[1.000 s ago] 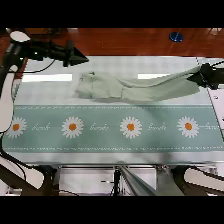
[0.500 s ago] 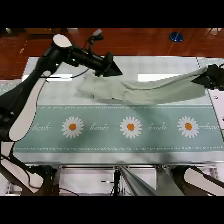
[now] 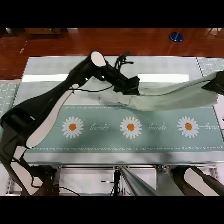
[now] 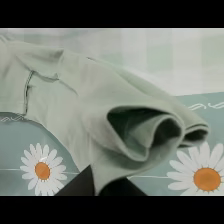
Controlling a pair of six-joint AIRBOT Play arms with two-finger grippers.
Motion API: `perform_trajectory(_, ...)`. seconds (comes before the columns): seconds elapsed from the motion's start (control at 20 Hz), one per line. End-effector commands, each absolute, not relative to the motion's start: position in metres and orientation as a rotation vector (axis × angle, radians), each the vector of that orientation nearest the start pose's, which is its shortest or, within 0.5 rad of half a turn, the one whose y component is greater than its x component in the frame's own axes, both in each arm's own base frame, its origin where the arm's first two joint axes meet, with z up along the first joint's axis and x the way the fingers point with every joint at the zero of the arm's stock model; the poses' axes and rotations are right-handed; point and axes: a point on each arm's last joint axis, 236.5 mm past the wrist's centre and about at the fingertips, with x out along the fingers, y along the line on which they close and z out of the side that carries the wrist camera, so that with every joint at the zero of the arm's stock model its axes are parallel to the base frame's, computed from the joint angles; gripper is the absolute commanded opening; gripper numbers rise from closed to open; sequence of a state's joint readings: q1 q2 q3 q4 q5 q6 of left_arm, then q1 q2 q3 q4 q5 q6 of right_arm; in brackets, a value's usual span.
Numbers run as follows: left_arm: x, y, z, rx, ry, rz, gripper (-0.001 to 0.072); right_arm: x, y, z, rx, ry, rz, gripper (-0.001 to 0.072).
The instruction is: Fold the shirts.
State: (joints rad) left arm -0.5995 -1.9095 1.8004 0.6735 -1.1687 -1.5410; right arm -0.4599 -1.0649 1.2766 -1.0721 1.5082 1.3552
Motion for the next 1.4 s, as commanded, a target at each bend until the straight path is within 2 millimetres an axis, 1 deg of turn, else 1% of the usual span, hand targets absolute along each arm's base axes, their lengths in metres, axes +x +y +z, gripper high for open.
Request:
perform_trajectory(0.0, 0.339, -0.476, 0.001, -0.423, 1.427, -0.974, 0.0034, 0.313, -0.033, 0.141, 0.407, 1.123, 0.13, 0.0023)
perform_trajectory(0.1, 0.337, -0.488, -0.012, -0.432, 1.423, -0.958, 0.0034, 0.304, -0.032, 0.145, 0.387, 1.13, 0.123, 0.0023)
perform_trajectory(0.35, 0.34, -0.513, -0.022, -0.523, 1.398, -0.946, 0.0033, 0.285, -0.027, 0.153, 0.367, 1.144, 0.116, 0.0023)
perform_trajectory(0.5, 0.332, -0.525, -0.037, -0.533, 1.407, -0.94, 0.0033, 0.277, -0.022, 0.163, 0.361, 1.124, 0.12, 0.0023)
perform_trajectory(0.55, 0.328, -0.529, -0.042, -0.528, 1.414, -0.941, 0.0033, 0.274, -0.018, 0.166, 0.362, 1.117, 0.125, 0.0023)
perform_trajectory(0.65, 0.312, -0.539, -0.053, -0.527, 1.448, -0.951, 0.0033, 0.27, -0.014, 0.173, 0.362, 1.096, 0.127, 0.0023)
perform_trajectory(0.8, 0.276, -0.564, -0.064, -0.563, 1.513, -0.982, 0.0033, 0.265, -0.012, 0.18, 0.354, 1.074, 0.122, 0.0023)
perform_trajectory(0.85, 0.268, -0.572, -0.067, -0.573, 1.516, -0.986, 0.0033, 0.265, -0.012, 0.18, 0.354, 1.074, 0.122, 0.0023)
perform_trajectory(0.9, 0.264, -0.58, -0.066, -0.593, 1.509, -0.988, 0.0033, 0.265, -0.012, 0.18, 0.356, 1.075, 0.121, 0.0023)
perform_trajectory(0.95, 0.263, -0.585, -0.065, -0.606, 1.493, -0.986, 0.0033, 0.265, -0.012, 0.18, 0.356, 1.074, 0.121, 0.0023)
perform_trajectory(1.0, 0.268, -0.587, -0.063, -0.61, 1.473, -0.984, 0.0033, 0.264, -0.012, 0.18, 0.355, 1.078, 0.121, 0.0023)
perform_trajectory(1.05, 0.275, -0.584, -0.061, -0.618, 1.462, -0.979, 0.0033, 0.264, -0.014, 0.179, 0.352, 1.08, 0.114, 0.0023)
perform_trajectory(1.1, 0.286, -0.575, -0.056, -0.618, 1.458, -0.984, 0.0033, 0.264, -0.015, 0.179, 0.349, 1.08, 0.109, 0.0023)
perform_trajectory(1.2, 0.314, -0.544, -0.036, -0.585, 1.427, -1.036, 0.0032, 0.267, -0.016, 0.18, 0.356, 1.065, 0.099, 0.0023)
perform_trajectory(1.3, 0.356, -0.497, -0.006, -0.545, 1.365, -1.054, 0.0032, 0.275, -0.013, 0.185, 0.385, 1.033, 0.107, 0.0023)
perform_trajectory(1.35, 0.378, -0.466, 0.013, -0.515, 1.322, -1.043, 0.0032, 0.281, -0.01, 0.188, 0.409, 1.006, 0.114, 0.0024)
